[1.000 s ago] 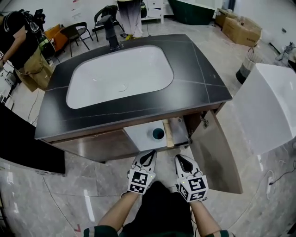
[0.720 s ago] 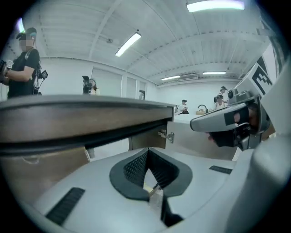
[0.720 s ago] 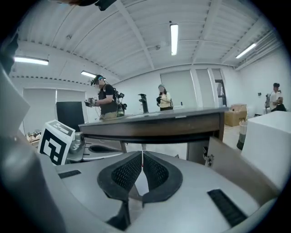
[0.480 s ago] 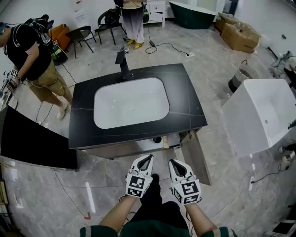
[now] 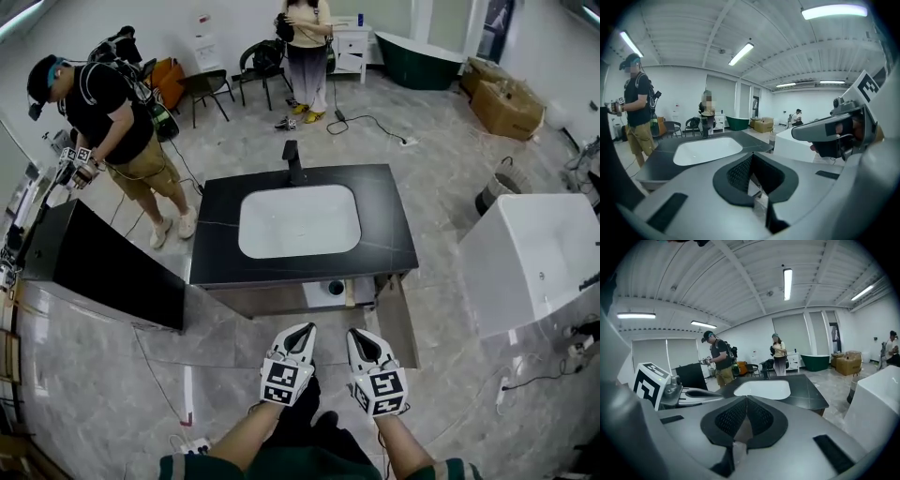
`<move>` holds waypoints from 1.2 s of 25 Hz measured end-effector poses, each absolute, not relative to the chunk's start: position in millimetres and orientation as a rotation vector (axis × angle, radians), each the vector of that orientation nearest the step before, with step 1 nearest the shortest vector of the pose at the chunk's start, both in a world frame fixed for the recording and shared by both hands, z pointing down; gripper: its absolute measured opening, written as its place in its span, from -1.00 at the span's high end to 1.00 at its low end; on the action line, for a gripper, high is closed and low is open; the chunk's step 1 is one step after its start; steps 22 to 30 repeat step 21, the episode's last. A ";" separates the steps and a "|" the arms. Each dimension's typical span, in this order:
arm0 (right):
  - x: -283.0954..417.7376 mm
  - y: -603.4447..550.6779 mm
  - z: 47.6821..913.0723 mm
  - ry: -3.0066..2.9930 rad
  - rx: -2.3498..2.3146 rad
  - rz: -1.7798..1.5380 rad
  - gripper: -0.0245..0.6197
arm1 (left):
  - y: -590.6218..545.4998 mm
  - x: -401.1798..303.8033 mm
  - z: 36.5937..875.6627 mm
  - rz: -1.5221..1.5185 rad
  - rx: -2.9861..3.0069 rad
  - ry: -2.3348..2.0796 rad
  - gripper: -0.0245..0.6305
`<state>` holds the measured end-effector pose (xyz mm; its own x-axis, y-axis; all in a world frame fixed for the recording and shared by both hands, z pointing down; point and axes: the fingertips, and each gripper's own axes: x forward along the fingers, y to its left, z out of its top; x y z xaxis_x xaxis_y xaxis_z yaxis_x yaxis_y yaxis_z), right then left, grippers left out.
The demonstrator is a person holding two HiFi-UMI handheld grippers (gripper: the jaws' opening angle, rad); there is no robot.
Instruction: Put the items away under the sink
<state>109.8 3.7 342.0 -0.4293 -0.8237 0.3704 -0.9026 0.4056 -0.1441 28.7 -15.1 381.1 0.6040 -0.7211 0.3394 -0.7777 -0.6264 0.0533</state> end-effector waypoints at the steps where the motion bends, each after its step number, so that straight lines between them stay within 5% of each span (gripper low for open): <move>1: 107.1 11.6 335.2 -2.424 1.511 0.471 0.80 | -9.2 23.4 372.3 0.427 2.627 -1.258 0.90; 30: 71.2 75.0 278.9 -2.434 1.558 0.422 0.80 | 39.6 -26.4 301.1 0.341 2.612 -1.331 0.90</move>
